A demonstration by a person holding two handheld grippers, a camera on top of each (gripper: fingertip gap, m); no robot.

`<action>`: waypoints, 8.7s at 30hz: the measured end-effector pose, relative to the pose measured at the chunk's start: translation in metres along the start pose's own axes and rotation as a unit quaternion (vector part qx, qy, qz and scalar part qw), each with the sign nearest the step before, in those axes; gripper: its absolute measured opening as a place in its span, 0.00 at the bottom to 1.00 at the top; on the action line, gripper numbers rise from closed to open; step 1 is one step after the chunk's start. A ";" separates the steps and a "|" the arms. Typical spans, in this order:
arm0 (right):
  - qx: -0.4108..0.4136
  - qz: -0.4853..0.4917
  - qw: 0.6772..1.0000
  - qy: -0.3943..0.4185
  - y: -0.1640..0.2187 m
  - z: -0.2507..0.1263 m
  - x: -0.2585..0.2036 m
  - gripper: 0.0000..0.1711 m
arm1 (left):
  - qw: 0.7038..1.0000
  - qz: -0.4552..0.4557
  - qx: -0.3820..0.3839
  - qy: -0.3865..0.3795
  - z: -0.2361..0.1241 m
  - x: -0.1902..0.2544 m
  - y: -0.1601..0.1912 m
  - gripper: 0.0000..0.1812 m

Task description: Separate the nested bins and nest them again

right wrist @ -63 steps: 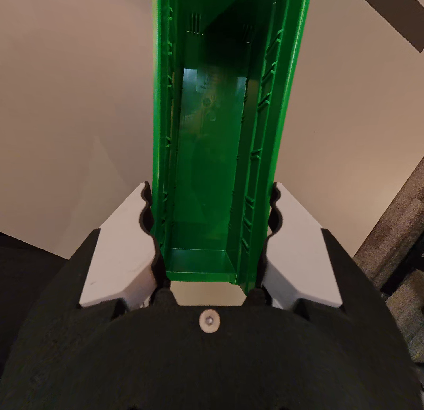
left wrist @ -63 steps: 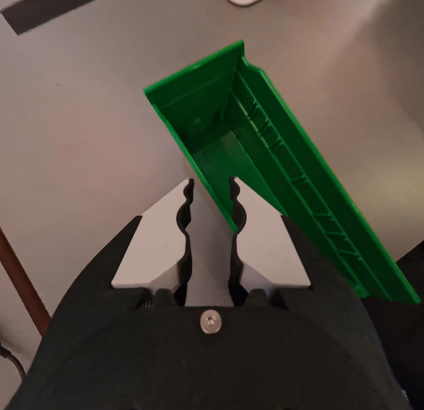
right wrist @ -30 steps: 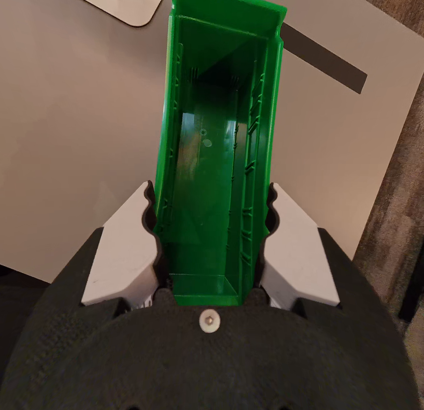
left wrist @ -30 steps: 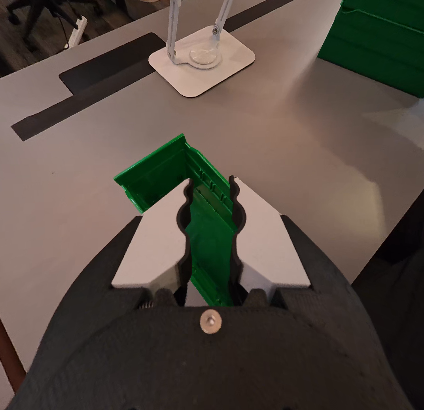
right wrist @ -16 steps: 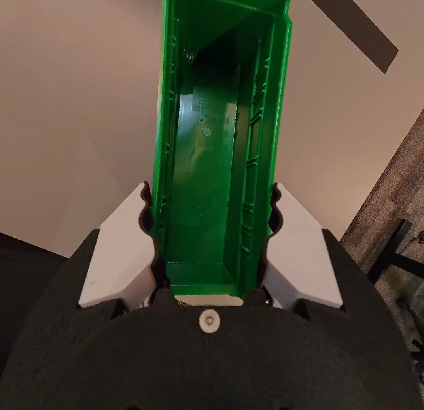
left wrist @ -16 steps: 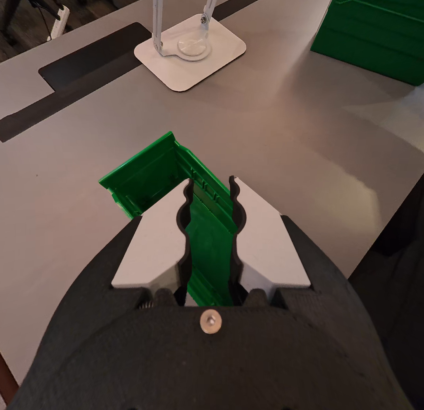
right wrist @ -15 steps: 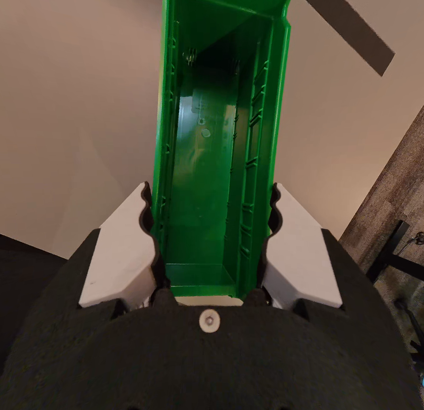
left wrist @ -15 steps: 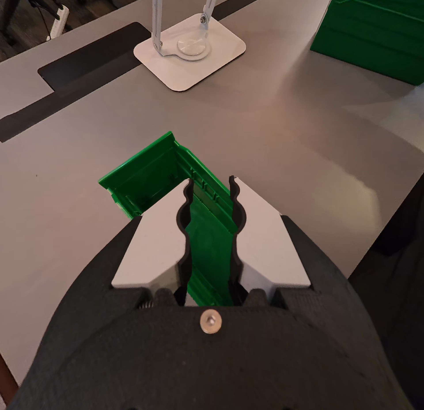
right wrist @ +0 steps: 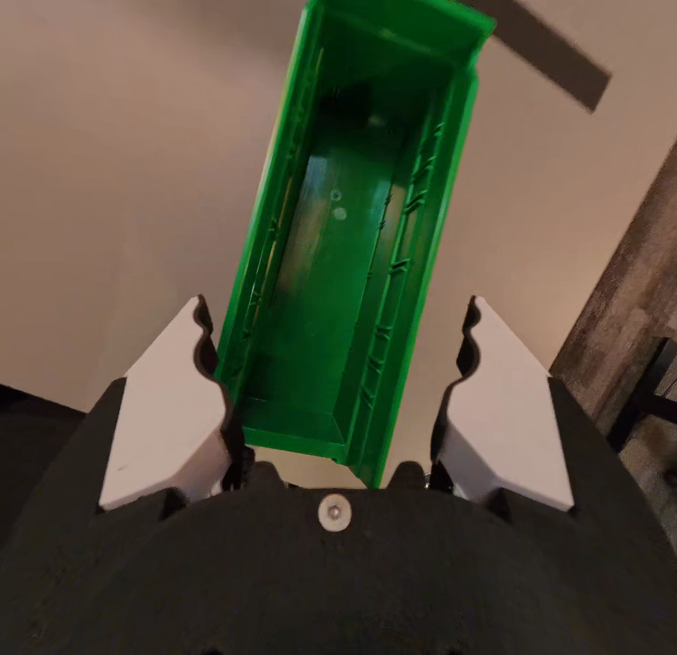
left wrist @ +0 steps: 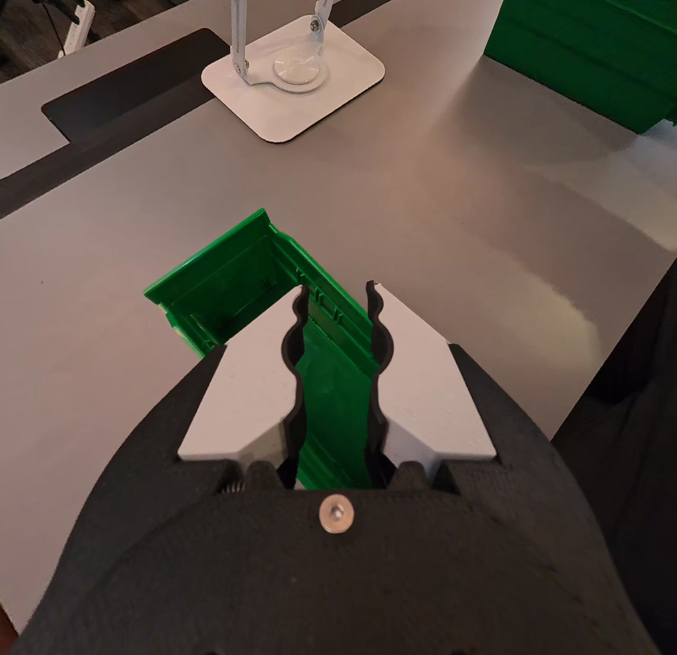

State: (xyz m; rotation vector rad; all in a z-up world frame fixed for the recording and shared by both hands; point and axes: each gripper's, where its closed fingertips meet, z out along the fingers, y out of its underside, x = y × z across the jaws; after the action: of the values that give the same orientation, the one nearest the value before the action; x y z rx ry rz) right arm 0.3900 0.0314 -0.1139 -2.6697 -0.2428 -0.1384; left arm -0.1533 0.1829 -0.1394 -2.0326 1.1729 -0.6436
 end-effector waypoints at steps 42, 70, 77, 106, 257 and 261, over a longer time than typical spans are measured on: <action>0.045 0.026 0.999 0.003 -0.047 0.021 0.007 0.52 | 0.999 0.001 -0.033 0.020 0.024 0.009 0.014 0.17; -0.047 0.010 0.998 -0.034 -0.043 0.055 0.006 0.59 | 0.999 -0.002 -0.030 0.024 0.023 0.009 0.013 0.18; -0.033 -0.010 0.999 -0.022 -0.046 0.052 0.005 0.52 | 0.999 -0.004 -0.034 0.025 0.025 0.008 0.017 0.18; 0.140 -0.023 0.989 -0.041 -0.115 -0.091 -0.021 0.52 | 1.000 -0.005 -0.015 0.022 0.017 0.008 0.007 0.19; -0.017 -0.021 1.000 0.006 -0.010 0.081 0.040 0.53 | 0.957 -0.256 -0.127 0.058 0.089 0.116 0.030 0.43; 0.000 -0.018 1.000 -0.010 -0.007 0.072 0.031 0.51 | 0.959 -0.247 -0.129 0.056 0.088 0.115 0.029 0.42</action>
State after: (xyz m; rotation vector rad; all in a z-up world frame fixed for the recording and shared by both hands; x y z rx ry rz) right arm 0.4226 0.0748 -0.1710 -2.6690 -0.2958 -0.1240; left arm -0.0531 0.0994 -0.2096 -2.5755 0.8389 -0.8917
